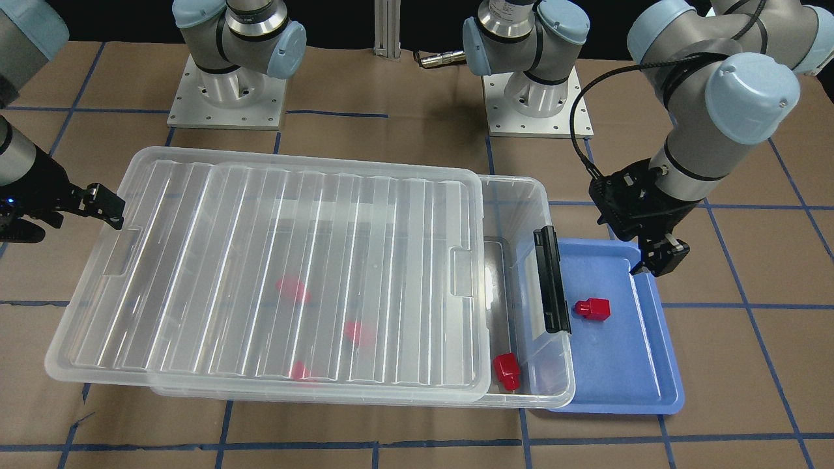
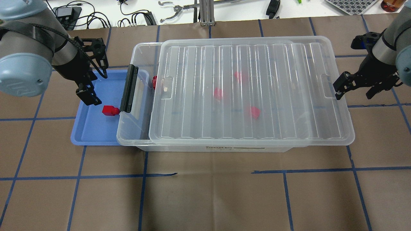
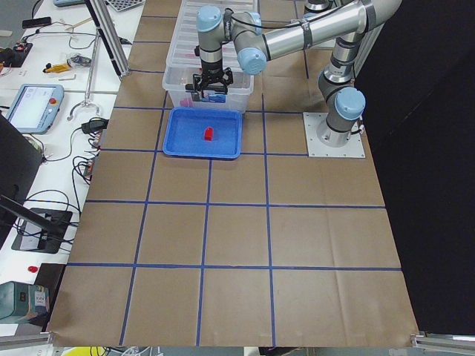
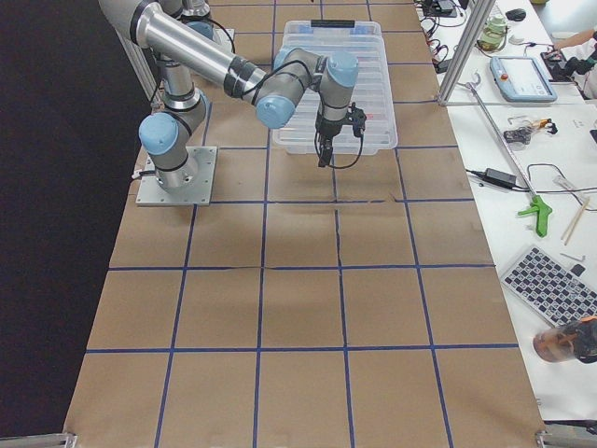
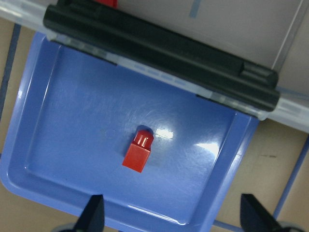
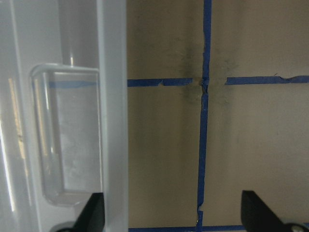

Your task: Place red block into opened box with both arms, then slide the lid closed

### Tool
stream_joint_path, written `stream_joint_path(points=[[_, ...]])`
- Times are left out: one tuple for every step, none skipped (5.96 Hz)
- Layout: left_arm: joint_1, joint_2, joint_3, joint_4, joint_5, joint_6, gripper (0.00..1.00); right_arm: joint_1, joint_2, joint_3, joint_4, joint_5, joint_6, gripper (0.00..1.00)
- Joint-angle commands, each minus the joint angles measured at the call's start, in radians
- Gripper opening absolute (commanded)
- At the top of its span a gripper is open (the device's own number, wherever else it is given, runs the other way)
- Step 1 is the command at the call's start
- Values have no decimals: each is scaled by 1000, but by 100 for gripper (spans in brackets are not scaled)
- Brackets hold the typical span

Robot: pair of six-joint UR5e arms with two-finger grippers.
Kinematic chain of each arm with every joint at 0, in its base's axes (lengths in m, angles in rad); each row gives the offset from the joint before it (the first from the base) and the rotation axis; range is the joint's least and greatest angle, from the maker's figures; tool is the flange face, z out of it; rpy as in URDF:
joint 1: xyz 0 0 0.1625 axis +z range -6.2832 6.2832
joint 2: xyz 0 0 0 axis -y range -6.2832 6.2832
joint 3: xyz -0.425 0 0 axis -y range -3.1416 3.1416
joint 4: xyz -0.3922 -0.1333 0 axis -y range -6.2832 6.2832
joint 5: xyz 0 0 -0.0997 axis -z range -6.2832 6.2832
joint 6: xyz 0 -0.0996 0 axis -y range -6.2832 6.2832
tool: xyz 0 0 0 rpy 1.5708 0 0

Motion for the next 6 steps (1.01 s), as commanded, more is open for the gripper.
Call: stream_joint_path(points=[[31,-78,19,39,-4,75,98,-42,-1,-4,-3,-1,-45,100],[31,-120,3,54,-14,112,98,-76,0,-1,-19,-1,-79,100],[29,-158,1,87,-22,178,98,-97,-1,-4,-21,-11,-106,100],[32,-181,4,89,-21,225,98,-111,-1,-6,-38,-43,-113,100],[39,-197,-3,117,-28,249,98,-121,-1,-6,-42,-45,-128,100],[42,-242,-2,140,-40,250,98,-137,-3,-6,-42,-45,-133,100]])
